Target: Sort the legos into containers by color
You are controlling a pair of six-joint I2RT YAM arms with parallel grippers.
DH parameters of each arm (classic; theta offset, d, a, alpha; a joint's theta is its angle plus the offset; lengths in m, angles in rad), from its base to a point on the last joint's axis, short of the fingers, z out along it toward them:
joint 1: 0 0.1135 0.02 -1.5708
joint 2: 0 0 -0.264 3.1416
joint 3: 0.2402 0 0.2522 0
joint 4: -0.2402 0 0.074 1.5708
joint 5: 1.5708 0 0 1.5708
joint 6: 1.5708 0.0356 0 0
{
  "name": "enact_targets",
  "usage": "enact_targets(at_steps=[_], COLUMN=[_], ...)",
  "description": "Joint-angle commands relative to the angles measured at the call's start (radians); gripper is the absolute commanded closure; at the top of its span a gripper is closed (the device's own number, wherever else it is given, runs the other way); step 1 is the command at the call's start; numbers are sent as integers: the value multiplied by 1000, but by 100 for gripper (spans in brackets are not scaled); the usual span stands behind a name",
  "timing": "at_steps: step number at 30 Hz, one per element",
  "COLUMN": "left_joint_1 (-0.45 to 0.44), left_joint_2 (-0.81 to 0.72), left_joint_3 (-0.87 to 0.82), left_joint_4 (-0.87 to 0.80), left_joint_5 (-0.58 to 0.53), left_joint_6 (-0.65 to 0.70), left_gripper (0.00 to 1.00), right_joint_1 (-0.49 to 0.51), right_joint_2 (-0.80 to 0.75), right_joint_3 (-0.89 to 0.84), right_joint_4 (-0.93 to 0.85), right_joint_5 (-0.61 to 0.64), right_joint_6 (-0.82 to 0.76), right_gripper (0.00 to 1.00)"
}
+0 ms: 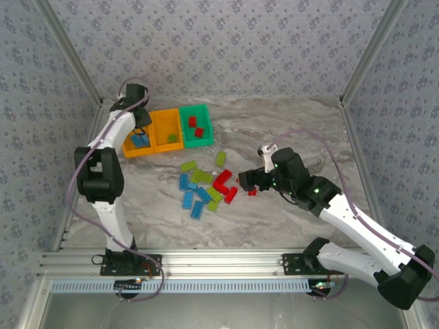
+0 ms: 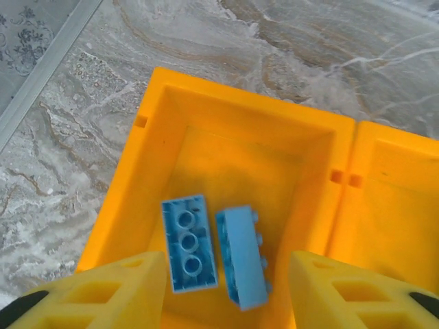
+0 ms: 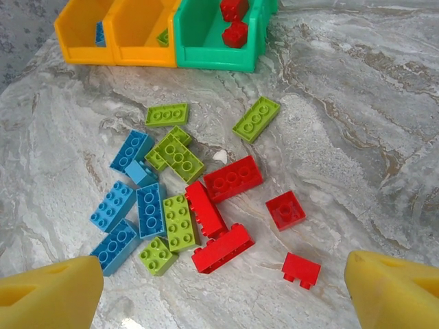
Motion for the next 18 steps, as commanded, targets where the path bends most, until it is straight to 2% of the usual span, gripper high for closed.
enact_targets(at_steps=[1, 4, 6, 9, 12, 14, 18], left_joint_1=[-37, -138, -237, -411, -546, -603, -617], left_joint_2=[-200, -381, -482, -606, -714, -795, -932], left_joint_3=[-82, -200, -243, -268, -304, -356, -476], left_joint_4=[-5, 20, 4, -54, -134, -159, -171], left_joint_5=[88, 137, 117, 69, 125, 161, 316], left_joint_6=[-24, -3, 55, 206, 380, 454, 591], left_gripper=[53, 53, 53, 54, 54, 53, 50], right_joint_1=[6, 7, 11, 10, -3, -11, -13], right_joint_2=[52, 135, 202, 323, 460, 567, 766], right_joint_3=[13, 45, 75, 137, 213, 285, 451], right_joint_4=[38, 62, 61, 58, 48, 41, 17], right_joint_5=[-10, -21, -18, 30, 69, 68, 112], right_joint_6=[18, 28, 36, 75, 134, 168, 211], right_gripper=[7, 7, 8, 8, 7, 7, 6])
